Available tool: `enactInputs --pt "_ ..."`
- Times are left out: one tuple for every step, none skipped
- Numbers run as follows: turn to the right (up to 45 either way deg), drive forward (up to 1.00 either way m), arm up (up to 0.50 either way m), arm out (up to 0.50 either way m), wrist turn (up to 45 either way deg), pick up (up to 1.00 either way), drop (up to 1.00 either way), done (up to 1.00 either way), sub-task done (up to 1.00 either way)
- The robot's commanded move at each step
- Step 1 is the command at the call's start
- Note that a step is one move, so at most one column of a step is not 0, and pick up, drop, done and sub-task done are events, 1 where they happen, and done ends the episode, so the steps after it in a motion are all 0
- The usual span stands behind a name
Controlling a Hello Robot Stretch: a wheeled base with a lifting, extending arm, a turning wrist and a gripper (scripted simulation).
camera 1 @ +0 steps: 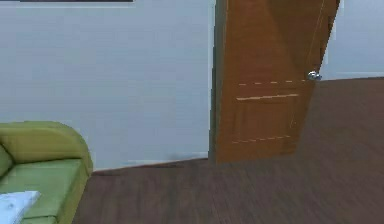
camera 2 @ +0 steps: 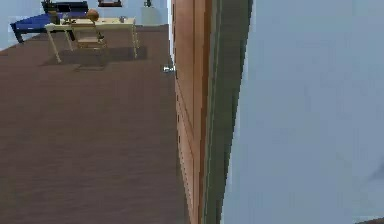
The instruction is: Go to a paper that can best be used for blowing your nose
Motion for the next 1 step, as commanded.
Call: enactInputs --pt "30.0 0.0 0.0 0.0 0.0 0.0 0.0 0.0 0.0"
